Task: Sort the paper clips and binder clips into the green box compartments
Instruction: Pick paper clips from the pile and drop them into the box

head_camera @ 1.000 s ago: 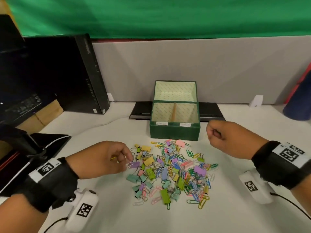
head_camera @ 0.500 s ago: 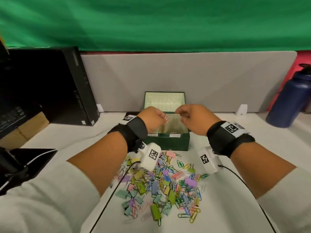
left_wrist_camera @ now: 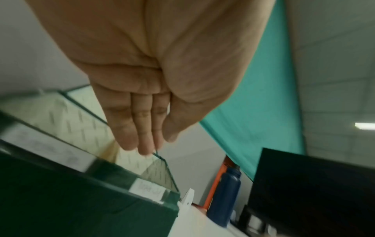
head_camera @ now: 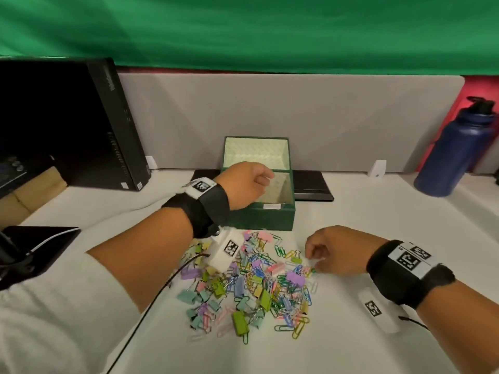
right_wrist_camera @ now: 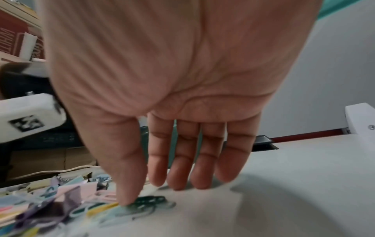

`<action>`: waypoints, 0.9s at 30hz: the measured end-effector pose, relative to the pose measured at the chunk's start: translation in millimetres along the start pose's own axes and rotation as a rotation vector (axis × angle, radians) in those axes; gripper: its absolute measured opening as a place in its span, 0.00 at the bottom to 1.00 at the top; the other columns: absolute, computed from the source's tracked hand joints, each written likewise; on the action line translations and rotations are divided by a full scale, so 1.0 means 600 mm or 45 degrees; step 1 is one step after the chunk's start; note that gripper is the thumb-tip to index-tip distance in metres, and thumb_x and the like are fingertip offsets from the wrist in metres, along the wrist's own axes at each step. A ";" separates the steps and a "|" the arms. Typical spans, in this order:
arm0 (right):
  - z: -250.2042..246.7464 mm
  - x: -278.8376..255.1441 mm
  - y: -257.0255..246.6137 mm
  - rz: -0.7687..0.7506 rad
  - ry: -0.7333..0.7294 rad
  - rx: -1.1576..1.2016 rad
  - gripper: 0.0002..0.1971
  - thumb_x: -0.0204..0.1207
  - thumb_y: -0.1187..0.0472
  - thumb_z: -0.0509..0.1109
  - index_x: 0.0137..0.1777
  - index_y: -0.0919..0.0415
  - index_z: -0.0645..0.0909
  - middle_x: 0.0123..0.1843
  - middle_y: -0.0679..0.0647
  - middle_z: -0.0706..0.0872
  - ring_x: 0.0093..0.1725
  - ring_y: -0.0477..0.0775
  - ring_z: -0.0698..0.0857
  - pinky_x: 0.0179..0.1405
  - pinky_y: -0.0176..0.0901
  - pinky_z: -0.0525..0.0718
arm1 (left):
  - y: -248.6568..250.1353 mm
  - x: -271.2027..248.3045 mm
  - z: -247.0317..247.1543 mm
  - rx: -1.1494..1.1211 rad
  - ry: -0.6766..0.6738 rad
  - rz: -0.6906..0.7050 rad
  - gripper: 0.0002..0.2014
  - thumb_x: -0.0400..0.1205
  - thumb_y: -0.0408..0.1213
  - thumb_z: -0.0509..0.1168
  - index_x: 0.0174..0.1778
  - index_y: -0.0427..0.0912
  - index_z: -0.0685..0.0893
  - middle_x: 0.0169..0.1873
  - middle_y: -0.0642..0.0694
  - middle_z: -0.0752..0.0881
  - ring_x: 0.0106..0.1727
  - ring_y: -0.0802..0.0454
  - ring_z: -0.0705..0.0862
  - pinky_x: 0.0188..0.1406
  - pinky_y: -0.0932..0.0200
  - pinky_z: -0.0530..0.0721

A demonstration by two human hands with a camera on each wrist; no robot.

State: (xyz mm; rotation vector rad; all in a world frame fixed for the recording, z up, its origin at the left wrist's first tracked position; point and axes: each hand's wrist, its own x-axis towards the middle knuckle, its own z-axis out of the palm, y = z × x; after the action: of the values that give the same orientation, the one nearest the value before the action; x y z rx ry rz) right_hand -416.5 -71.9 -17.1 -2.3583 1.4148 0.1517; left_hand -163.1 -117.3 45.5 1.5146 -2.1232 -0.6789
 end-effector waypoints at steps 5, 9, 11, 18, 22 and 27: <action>0.008 0.001 0.005 -0.022 -0.014 -0.010 0.04 0.72 0.54 0.77 0.42 0.43 0.85 0.43 0.41 0.88 0.44 0.42 0.85 0.46 0.32 0.82 | -0.044 -0.158 -0.030 0.463 -0.287 0.007 0.06 0.81 0.42 0.68 0.50 0.56 0.89 0.42 0.61 0.88 0.43 0.66 0.84 0.49 0.63 0.85; 0.013 0.001 0.004 0.002 0.017 -0.040 0.07 0.73 0.56 0.73 0.36 0.45 0.81 0.41 0.43 0.86 0.41 0.44 0.83 0.44 0.35 0.81 | -0.108 -0.246 -0.035 0.584 -0.449 -0.202 0.03 0.79 0.46 0.69 0.43 0.57 0.89 0.37 0.64 0.87 0.40 0.65 0.84 0.46 0.59 0.86; 0.018 0.003 0.004 0.015 0.060 -0.087 0.07 0.73 0.57 0.70 0.36 0.48 0.78 0.40 0.44 0.84 0.40 0.45 0.81 0.41 0.36 0.79 | -0.129 -0.272 -0.027 0.566 -0.427 -0.239 0.07 0.75 0.55 0.71 0.45 0.60 0.88 0.38 0.62 0.86 0.40 0.63 0.83 0.46 0.57 0.86; 0.019 -0.004 -0.010 0.062 0.149 -0.148 0.08 0.76 0.60 0.67 0.40 0.47 0.74 0.41 0.44 0.83 0.41 0.51 0.82 0.37 0.37 0.76 | -0.153 -0.300 -0.007 0.471 -0.379 -0.161 0.14 0.72 0.53 0.76 0.53 0.65 0.85 0.42 0.61 0.81 0.40 0.62 0.80 0.45 0.63 0.83; 0.015 -0.009 -0.009 0.029 0.270 -0.151 0.13 0.85 0.61 0.59 0.60 0.42 0.80 0.58 0.39 0.81 0.57 0.50 0.83 0.59 0.39 0.80 | -0.157 -0.302 -0.010 0.615 -0.266 -0.124 0.10 0.75 0.48 0.74 0.50 0.62 0.82 0.42 0.60 0.79 0.40 0.62 0.79 0.42 0.65 0.80; 0.017 -0.011 -0.006 0.005 0.126 -0.173 0.11 0.85 0.63 0.57 0.48 0.50 0.79 0.52 0.47 0.82 0.50 0.51 0.80 0.54 0.42 0.80 | -0.106 -0.324 0.007 0.536 -0.468 0.106 0.10 0.77 0.50 0.71 0.55 0.63 0.86 0.40 0.57 0.82 0.41 0.59 0.79 0.39 0.69 0.76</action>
State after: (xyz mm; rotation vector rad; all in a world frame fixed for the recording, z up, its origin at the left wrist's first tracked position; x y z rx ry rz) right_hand -415.6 -61.0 -23.9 -2.5045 1.4990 0.1379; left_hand -60.3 50.6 -11.1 1.5895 -2.7285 -0.5340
